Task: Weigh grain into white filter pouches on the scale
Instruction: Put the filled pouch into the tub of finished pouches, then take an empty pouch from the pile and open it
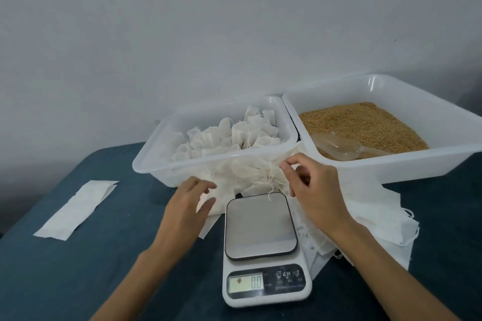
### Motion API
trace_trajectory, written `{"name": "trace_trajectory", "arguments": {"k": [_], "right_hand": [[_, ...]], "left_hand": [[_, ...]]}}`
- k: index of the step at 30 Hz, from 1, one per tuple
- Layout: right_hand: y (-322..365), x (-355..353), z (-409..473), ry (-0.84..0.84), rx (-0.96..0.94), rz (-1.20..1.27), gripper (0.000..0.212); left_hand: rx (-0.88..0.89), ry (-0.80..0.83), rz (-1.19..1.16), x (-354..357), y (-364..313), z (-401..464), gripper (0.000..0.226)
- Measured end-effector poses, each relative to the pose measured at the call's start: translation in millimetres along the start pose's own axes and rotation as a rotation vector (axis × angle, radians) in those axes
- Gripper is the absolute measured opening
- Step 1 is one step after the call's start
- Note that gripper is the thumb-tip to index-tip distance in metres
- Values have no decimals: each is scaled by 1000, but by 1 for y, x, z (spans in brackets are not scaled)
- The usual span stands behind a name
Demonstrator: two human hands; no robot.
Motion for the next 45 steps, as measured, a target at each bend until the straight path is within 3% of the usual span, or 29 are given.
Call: {"name": "trace_trajectory", "arguments": {"k": [2, 6, 8, 10, 11, 12, 14, 16, 19, 22, 24, 27, 30, 34, 40, 43, 45], "right_hand": [[0, 1, -1, 4, 3, 4, 13], [-1, 2, -2, 9, 10, -6, 13], [-1, 4, -2, 13, 13, -7, 13], [-1, 5, -3, 20, 18, -3, 12], [-1, 5, -3, 25, 21, -1, 12], [-2, 6, -3, 30, 24, -1, 12], [-2, 8, -4, 47, 41, 9, 12], [-4, 12, -3, 85, 82, 80, 11], [-7, 25, -4, 231, 211, 322, 13], [-9, 36, -8, 307, 324, 534, 28], [-9, 37, -9, 292, 343, 579, 24], [-12, 26, -7, 183, 303, 473, 22], [-11, 11, -3, 47, 248, 318, 26], [-3, 18, -4, 103, 264, 558, 34], [13, 12, -8, 89, 87, 192, 19], [22, 10, -9, 78, 15, 126, 5], [24, 11, -10, 73, 9, 114, 14]], "left_hand": [[-12, 92, 101, 11, 13, -5, 31], [-105, 121, 122, 15, 35, -4, 56], [-132, 94, 119, 14, 41, -4, 45], [-97, -8, 117, 6, 41, -4, 12], [-93, -60, 104, 0, 40, -5, 9], [-96, -114, 76, -5, 39, -7, 23], [-123, -201, -90, -16, 38, -10, 32], [-144, -239, -375, -23, 27, -12, 28], [-173, -170, -817, -17, -7, -3, 21], [-126, -110, -968, 1, -48, 11, 23], [-141, -100, -1030, 17, -62, 18, 24], [-134, -141, -998, 34, -68, 20, 34], [21, -258, -721, 25, -74, 16, 42], [184, -286, -469, 24, -83, 5, 40], [207, -305, -378, 27, -84, 1, 39], [200, -335, -335, 25, -81, 0, 40], [209, -353, -308, 24, -82, -1, 36]]}}
Point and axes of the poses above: each hand's wrist, its own z-axis towards the middle knuckle, its own x-axis out of the palm, y = z × x, the point moved 8 cm from there along z, towards the middle knuckle, and after that the axes turned 2 degrees about y, right-handed, at the moved point
